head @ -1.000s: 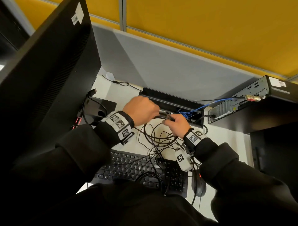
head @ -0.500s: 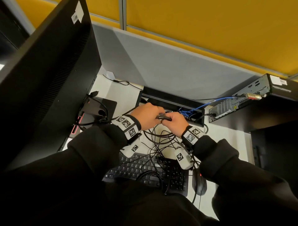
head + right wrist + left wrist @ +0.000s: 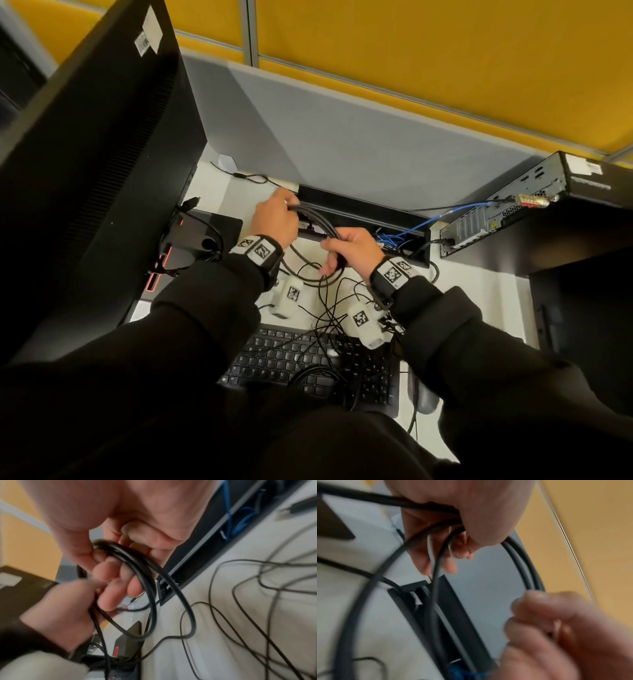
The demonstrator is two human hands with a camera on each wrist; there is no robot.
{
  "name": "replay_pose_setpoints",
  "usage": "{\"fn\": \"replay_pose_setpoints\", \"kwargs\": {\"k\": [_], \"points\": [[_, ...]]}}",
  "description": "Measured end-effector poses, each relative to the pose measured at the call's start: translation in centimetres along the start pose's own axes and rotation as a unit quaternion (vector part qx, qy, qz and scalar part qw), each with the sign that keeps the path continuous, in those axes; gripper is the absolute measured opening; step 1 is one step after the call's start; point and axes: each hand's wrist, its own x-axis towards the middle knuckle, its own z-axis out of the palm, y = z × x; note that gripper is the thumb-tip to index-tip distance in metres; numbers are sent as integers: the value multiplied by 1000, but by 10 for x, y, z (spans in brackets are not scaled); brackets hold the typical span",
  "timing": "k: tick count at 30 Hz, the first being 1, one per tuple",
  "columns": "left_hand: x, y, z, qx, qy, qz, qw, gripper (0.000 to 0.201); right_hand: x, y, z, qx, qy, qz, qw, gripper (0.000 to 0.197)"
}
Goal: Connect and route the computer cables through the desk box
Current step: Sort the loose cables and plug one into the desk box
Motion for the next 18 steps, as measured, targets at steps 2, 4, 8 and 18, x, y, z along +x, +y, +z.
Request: {"fn": "replay_pose_setpoints", "kwargs": {"k": [2, 4, 8, 18], "points": [[9, 8, -3, -87, 13, -31, 996, 25, 10, -5, 0, -3, -12, -5, 1000, 8], [12, 12, -6, -135, -20, -34, 990, 26, 21, -11, -6, -1, -7, 6, 1000, 27], [10, -3, -1, -165, -248, -13, 954, 25, 35, -19, -28, 52, 70, 22, 996, 47], [55, -34, 34, -82, -377, -65, 920, 28, 67, -39, -52, -201, 17, -80, 976, 40]]}}
